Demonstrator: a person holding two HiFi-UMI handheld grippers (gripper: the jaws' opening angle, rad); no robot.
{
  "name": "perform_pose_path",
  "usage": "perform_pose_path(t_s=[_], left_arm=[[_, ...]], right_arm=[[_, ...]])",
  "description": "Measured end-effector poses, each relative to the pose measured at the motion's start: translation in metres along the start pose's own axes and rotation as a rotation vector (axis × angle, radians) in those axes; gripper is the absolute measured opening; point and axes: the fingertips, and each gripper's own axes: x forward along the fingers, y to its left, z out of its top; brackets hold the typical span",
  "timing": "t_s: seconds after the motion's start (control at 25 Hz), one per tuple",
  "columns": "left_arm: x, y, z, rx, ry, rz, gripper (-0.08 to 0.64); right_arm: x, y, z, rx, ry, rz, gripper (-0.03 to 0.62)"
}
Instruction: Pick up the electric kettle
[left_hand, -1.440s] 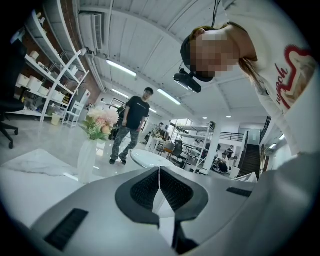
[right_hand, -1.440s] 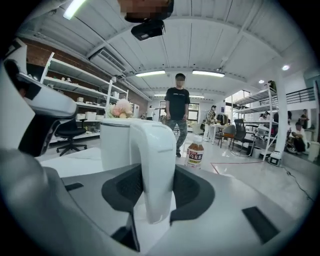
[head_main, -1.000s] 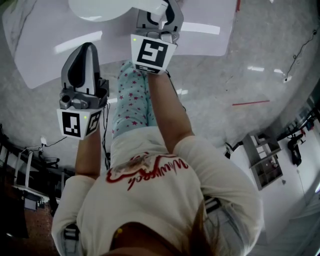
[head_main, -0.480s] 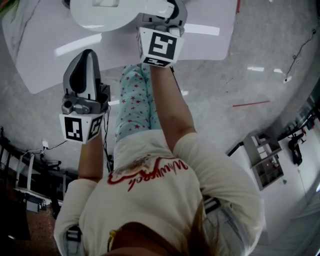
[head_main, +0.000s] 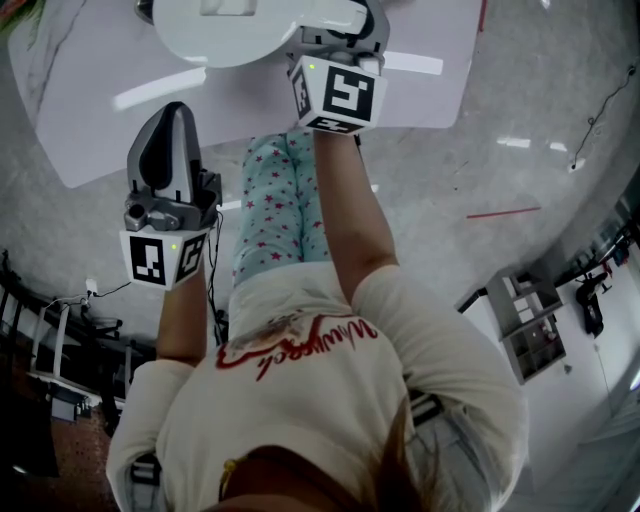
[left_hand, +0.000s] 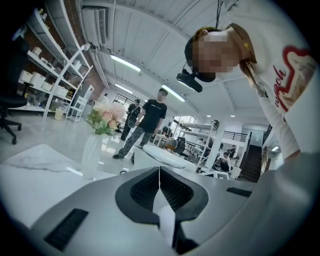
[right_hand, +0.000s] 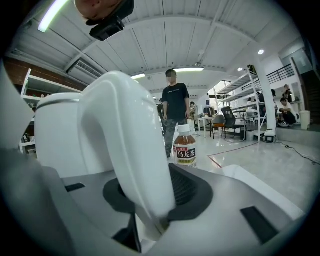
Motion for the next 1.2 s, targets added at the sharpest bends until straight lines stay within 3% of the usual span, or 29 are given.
perform_pose_path(t_s=[0.6,0.92,1.2], left_arm=[[0.007,-0.011,0.028,0.032,-0.054,0.049,0.012],[0.001,-0.030,0.068,0.052,-0.108,0.057,0.012],[-0.010,-0.061,0.121,0.109,-0.131,0.044,0.012]], right_arm=[[-0.012,0.003,0.041,0.034,-0.003,0.081,0.124],[-0.030,0.001,0.109,0.013,-0.030,0.125,0.124],[-0.058,0.000,0.184,0.000,0.003,0.111,0.126]])
